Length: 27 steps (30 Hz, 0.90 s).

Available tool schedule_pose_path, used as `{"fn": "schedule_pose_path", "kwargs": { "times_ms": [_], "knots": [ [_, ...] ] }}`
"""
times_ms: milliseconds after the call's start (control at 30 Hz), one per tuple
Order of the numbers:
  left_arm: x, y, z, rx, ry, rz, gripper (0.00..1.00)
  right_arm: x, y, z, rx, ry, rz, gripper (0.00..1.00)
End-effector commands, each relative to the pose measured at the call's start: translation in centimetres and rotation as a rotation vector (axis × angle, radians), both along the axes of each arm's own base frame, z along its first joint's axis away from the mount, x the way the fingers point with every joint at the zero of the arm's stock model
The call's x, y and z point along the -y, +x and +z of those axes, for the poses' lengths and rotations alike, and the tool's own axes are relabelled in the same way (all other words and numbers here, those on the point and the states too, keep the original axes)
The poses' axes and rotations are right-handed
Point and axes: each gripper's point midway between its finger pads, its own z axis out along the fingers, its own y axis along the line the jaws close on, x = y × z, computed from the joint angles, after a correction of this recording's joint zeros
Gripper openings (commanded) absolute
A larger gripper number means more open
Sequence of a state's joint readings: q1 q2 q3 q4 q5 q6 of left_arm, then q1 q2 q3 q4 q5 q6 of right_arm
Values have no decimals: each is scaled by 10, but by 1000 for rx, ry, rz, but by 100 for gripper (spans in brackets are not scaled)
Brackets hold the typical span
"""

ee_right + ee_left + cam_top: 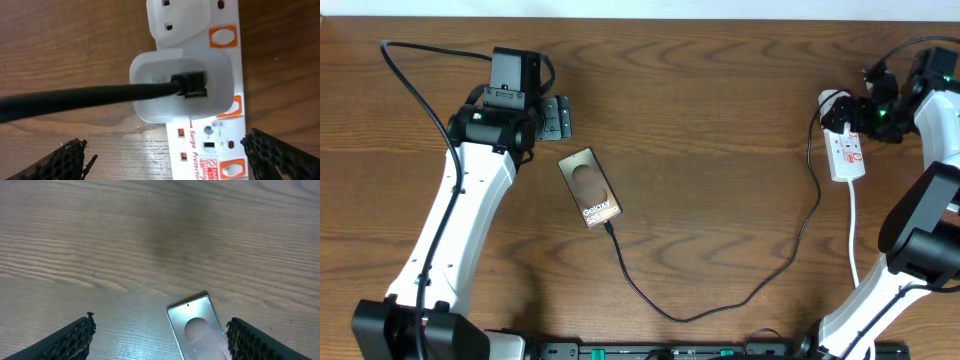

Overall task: Plug charger to phone and switch on socket
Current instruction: 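Move the right gripper over the power strip's switch beside the charger, then press the orange socket switch down with the right gripper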

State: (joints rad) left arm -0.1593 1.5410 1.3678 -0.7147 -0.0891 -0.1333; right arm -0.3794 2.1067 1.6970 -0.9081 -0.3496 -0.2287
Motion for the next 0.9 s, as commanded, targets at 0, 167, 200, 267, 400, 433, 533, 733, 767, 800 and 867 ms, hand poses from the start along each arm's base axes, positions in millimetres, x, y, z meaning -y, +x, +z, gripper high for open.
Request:
{"fn": "schedule_pose_path", "kwargs": {
  "times_ms": [0,167,200,267,400,433,533,733,767,800,867],
  "knots": [
    [-4,1,5,11,18,8,86,-6,1,-5,9,25,23,99],
    [-4,1,5,11,18,8,86,-4,5,-4,21,21,19,99],
    [-4,1,5,11,18,8,86,-4,5,-5,21,22,19,99],
    [-4,1,5,11,18,8,87,-4,5,-8,16,26,11,99],
    [-4,1,5,11,18,8,87,-4,5,-14,4,31,9,99],
    [-4,1,5,11,18,8,87,-4,5,-15,1,32,9,99],
    [-4,1,5,11,18,8,86,-4,4,-17,-3,34,9,99],
    [-4,1,5,11,18,8,87,-5,4,-17,-2,36,8,99],
    [-4,1,5,11,18,8,86,-5,5,-17,0,41,7,99],
    [-4,1,5,11,18,8,86,-7,6,-16,7,51,10,99],
    [-4,1,5,11,18,8,86,-11,8,-14,20,74,17,99]
  ]
}}
